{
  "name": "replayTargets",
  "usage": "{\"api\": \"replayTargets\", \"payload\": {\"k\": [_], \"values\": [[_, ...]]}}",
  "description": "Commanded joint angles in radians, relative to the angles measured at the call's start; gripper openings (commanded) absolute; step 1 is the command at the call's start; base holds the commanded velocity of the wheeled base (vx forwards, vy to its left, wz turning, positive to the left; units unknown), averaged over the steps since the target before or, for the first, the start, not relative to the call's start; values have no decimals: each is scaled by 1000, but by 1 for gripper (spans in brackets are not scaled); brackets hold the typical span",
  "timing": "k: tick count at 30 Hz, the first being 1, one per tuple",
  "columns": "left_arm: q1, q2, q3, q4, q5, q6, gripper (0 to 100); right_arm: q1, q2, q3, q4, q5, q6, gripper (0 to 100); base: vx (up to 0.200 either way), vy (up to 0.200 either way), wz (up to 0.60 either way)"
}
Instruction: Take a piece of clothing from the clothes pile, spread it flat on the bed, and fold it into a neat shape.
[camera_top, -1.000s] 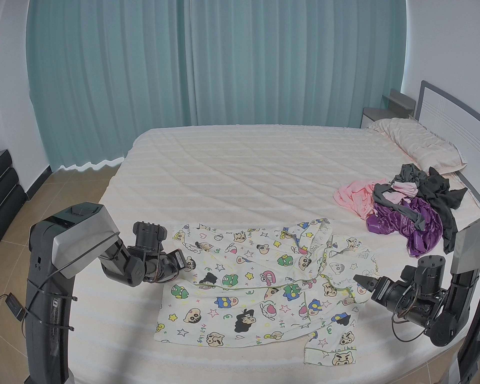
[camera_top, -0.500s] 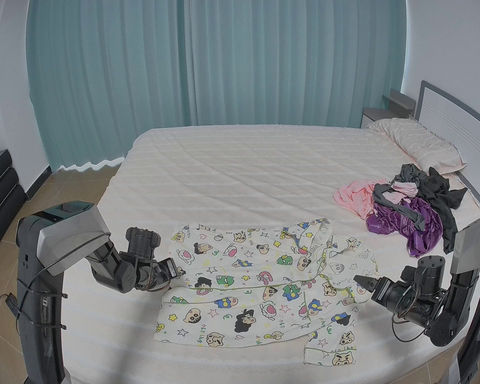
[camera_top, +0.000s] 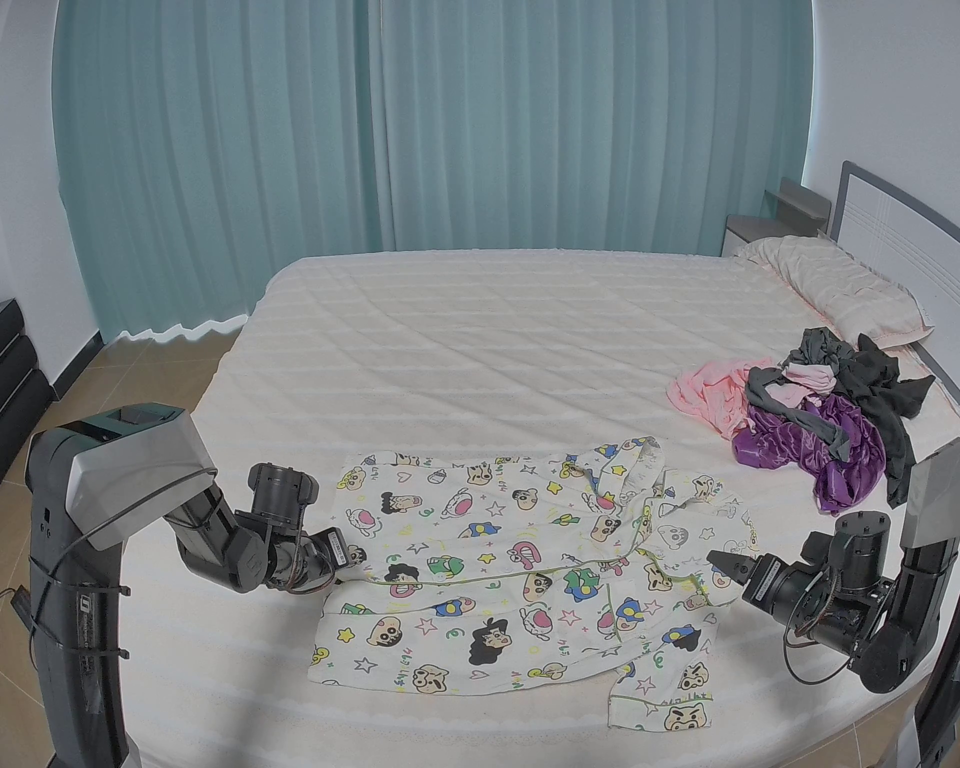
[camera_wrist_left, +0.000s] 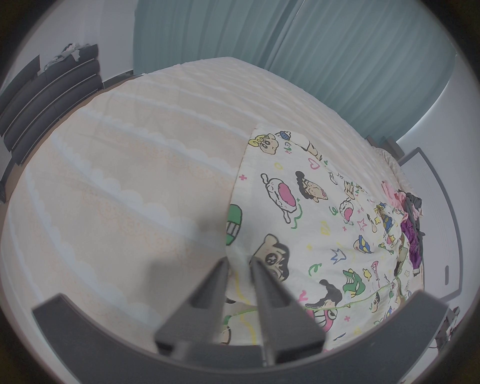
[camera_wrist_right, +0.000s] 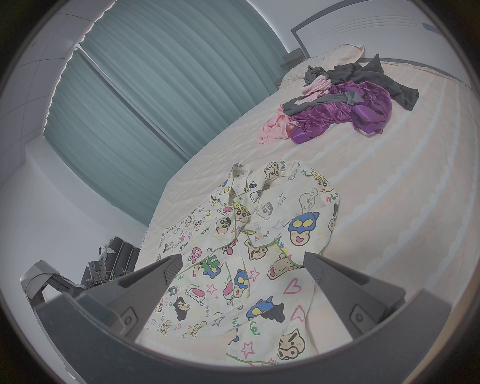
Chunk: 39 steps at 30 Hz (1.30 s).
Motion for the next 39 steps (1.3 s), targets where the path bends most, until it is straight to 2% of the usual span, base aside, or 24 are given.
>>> {"api": "replayTargets", "payload": {"k": [1, 11, 16, 19, 20, 21, 23, 26, 28, 29, 31, 33, 37, 39], "values": [[1, -2, 0, -3, 4, 0, 100, 1, 2, 0, -13, 0, 0, 100, 0, 0, 0], [38, -51, -3, -7, 7, -28, 100, 1, -1, -8, -13, 0, 0, 100, 0, 0, 0], [67, -160, 26, -6, -52, -206, 100, 7, 25, -169, 16, -3, -5, 100, 0, 0, 0], [80, -243, 100, -11, -145, -289, 100, 7, 51, -356, 168, -6, -5, 100, 0, 0, 0], [80, -247, 105, -11, -150, -293, 100, 7, 51, -365, 179, -6, -5, 100, 0, 0, 0], [78, -292, 155, -17, -190, -329, 100, 7, 65, -494, 324, -4, 3, 100, 0, 0, 0], [75, -322, 194, -26, -203, -352, 100, 8, 85, -591, 416, -4, 20, 100, 0, 0, 0], [58, -378, 287, -92, -225, -438, 100, 47, 158, -822, 594, -15, 121, 100, 0, 0, 0], [50, -384, 307, -113, -231, -459, 100, 56, 180, -868, 633, -24, 132, 100, 0, 0, 0], [40, -388, 352, -169, -234, -507, 100, 79, 239, -960, 705, -47, 135, 100, 0, 0, 0], [21, -379, 393, -233, -240, -533, 100, 93, 296, -1057, 755, -72, 134, 100, 0, 0, 0], [11, -369, 448, -334, -243, -537, 100, 97, 368, -1177, 834, -99, 134, 100, 0, 0, 0], [6, -326, 507, -437, -292, -537, 100, 96, 445, -1295, 918, -127, 135, 100, 0, 0, 0], [1, -316, 517, -468, -289, -537, 100, 91, 470, -1326, 929, -142, 134, 100, 0, 0, 0]]}}
